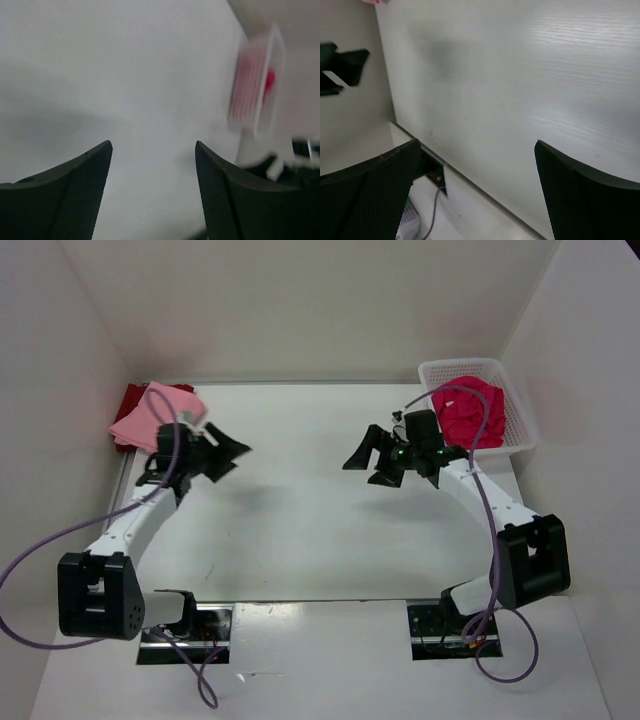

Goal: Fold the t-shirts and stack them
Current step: Put the neatly folded tshirt into the corner of the board with the left arm, then grab crumpled tshirt from bin with the right arm

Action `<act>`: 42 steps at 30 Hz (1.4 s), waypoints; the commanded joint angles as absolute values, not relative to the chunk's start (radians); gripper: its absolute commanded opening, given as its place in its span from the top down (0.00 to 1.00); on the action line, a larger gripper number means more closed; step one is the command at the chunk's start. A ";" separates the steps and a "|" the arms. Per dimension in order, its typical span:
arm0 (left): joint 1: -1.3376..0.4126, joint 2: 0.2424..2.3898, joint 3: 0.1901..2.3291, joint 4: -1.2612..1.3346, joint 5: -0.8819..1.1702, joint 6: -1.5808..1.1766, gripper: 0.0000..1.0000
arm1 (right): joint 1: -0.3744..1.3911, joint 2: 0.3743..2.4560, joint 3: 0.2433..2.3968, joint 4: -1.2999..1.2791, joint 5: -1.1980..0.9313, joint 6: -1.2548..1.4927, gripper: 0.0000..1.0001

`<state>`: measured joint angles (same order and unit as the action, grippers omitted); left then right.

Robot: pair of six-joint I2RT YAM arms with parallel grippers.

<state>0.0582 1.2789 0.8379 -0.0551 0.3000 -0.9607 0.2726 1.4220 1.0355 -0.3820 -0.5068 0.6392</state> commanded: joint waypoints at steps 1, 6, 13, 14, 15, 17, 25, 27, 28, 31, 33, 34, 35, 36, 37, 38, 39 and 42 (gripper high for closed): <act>-0.233 1.229 0.783 -0.113 0.497 -0.982 0.24 | 0.375 1.396 0.952 -0.355 -0.469 0.803 0.00; -0.458 1.131 0.543 0.015 0.519 -1.221 0.20 | 0.604 1.321 0.764 -0.238 -0.470 1.060 0.00; -0.440 0.988 0.519 0.009 0.483 -1.209 0.00 | 0.621 1.112 0.710 0.001 -0.449 1.135 0.00; -0.430 0.961 0.518 -0.003 0.471 -1.209 0.00 | 0.602 1.103 0.677 0.023 -0.469 1.158 0.00; -0.417 0.919 0.508 -0.003 0.462 -1.209 0.00 | 0.586 1.086 0.667 0.038 -0.485 1.167 0.00; -0.407 0.919 0.517 -0.018 0.453 -1.174 0.00 | 0.563 1.074 0.657 0.046 -0.483 1.193 0.00; -0.373 1.024 0.673 -0.201 0.342 -1.057 0.00 | 0.457 1.169 0.883 -0.217 -0.275 1.031 0.61; -0.324 1.060 0.692 -0.253 0.365 -1.026 0.00 | 0.381 1.233 1.045 -0.323 -0.210 0.898 0.69; -0.302 1.060 0.701 -0.253 0.374 -1.011 0.00 | 0.324 1.297 1.089 -0.360 -0.210 0.862 0.72; -0.302 1.037 0.689 -0.235 0.407 -1.011 0.00 | 0.122 1.450 1.270 -0.474 -0.166 0.735 0.78; -0.302 1.037 0.689 -0.274 0.356 -1.002 0.00 | 0.049 1.549 1.442 -0.572 -0.051 0.651 0.79; -0.302 1.048 0.689 -0.306 0.333 -0.982 0.00 | 0.026 1.656 1.501 -0.603 0.018 0.631 0.79; -0.279 1.048 0.698 -0.323 0.315 -0.960 0.00 | -0.015 1.707 1.610 -0.647 0.044 0.612 0.81; -0.259 1.074 0.698 -0.351 0.301 -0.945 0.00 | -0.032 1.750 1.655 -0.656 0.081 0.601 0.81; -0.238 1.083 0.698 -0.373 0.301 -0.936 0.00 | -0.049 1.823 1.690 -0.657 0.125 0.601 0.81; -0.204 1.083 0.689 -0.373 0.334 -0.927 0.00 | -0.082 1.856 1.760 -0.667 0.138 0.601 0.81; -0.204 1.072 0.689 -0.358 0.359 -0.916 0.00 | -0.095 1.882 1.784 -0.667 0.155 0.601 0.81; -0.204 1.051 0.689 -0.388 0.337 -0.907 0.00 | -0.126 1.977 1.839 -0.644 0.205 0.601 0.80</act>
<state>-0.2054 1.0733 0.6659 -0.3531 0.3363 -0.9585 -0.1017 1.9247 1.7599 -0.5697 0.0849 0.6514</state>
